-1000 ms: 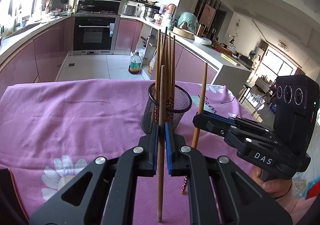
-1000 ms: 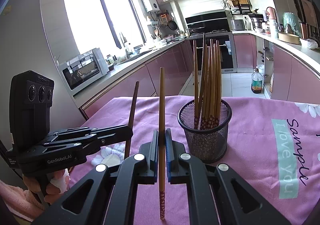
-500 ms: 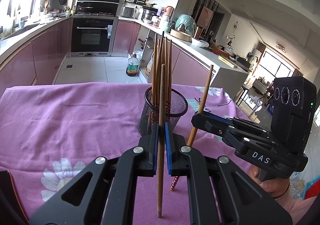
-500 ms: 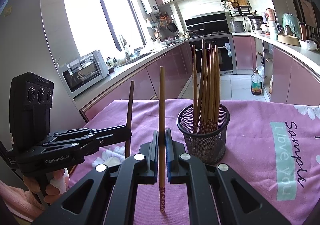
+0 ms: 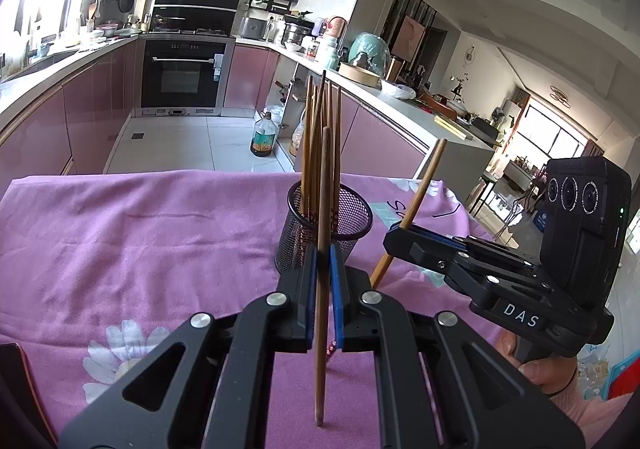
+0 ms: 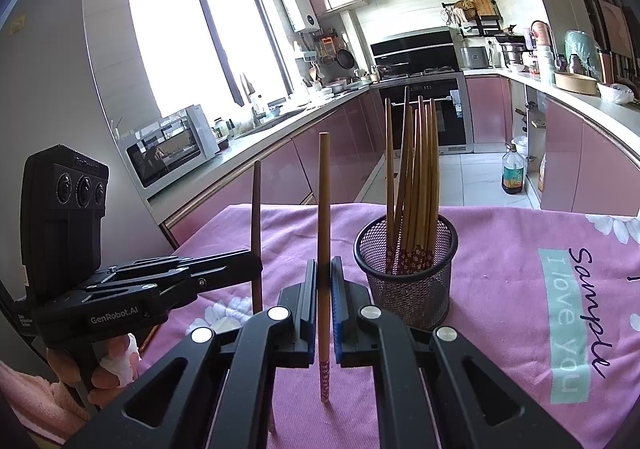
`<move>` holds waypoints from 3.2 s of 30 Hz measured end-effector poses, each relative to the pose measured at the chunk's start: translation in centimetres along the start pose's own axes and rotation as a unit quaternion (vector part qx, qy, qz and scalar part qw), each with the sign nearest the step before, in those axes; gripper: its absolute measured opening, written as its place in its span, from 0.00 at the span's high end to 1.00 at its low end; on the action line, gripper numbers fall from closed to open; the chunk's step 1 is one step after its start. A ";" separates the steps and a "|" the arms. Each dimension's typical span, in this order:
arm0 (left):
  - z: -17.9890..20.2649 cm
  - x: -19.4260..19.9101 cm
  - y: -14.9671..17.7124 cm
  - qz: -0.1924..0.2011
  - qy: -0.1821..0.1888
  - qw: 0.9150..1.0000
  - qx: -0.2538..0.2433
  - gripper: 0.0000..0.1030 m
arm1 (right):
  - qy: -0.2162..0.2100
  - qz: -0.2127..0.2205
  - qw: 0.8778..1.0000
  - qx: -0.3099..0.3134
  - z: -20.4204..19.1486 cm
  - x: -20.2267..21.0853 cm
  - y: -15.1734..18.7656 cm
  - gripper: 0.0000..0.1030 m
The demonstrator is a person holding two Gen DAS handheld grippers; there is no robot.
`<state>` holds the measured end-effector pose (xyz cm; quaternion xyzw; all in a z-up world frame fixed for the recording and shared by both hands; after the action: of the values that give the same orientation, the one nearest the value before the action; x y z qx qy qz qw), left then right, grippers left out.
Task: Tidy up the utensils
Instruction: 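Lift the left gripper's chopstick toward the mesh holder while the right gripper carries its own, then lower the left gripper's chopstick into the holder while the right gripper inserts its own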
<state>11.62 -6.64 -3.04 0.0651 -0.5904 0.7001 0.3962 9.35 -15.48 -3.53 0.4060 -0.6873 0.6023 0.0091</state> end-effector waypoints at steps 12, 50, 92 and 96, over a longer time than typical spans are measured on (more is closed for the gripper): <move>0.1 0.2 -0.8 0.011 0.005 1.000 -0.002 0.93 | 0.005 0.013 1.000 0.008 0.0 0.5 -1.1 0.95; 2.9 4.2 -7.0 0.092 0.010 0.995 -0.033 0.93 | 0.035 0.090 0.994 0.047 0.6 4.5 -8.2 0.95; 4.4 3.9 -9.1 0.099 -0.002 0.994 -0.051 0.93 | 0.078 0.077 0.994 0.031 2.6 1.1 -9.2 0.95; 4.2 3.4 -9.6 0.092 -0.001 0.994 -0.051 0.93 | 0.079 0.071 0.994 0.030 2.9 0.7 -9.1 0.95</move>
<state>13.78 -8.83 7.59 -0.0092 -0.6293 0.7023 0.3328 15.47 -17.79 3.46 0.3076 -0.6932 0.6518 0.0086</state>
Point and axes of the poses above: each gripper's, at about its wrist camera, not at the fingertips, and x roughly against the way its jaws point, z to its right, y to its underside, the point moved 7 cm from there along -x, roughly the way its jaws point, and after that the axes turned 2 degrees about -z, right-handed, at the moved point
